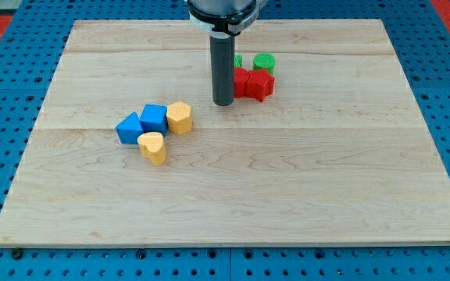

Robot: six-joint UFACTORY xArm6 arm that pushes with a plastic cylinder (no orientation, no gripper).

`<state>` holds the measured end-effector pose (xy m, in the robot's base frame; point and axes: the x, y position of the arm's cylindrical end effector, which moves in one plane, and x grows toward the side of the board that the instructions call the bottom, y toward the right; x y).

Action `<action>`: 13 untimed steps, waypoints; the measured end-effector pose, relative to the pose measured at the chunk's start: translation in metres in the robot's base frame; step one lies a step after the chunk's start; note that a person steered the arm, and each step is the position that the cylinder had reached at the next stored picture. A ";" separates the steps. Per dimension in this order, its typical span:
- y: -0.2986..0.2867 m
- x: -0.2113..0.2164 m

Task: Move the yellow hexagon to the bottom center

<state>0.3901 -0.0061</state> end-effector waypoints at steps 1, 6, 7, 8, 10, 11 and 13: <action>0.000 0.000; -0.079 0.040; -0.079 0.037; -0.092 0.048; -0.069 0.081; -0.067 0.110; -0.119 0.100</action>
<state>0.4900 -0.1247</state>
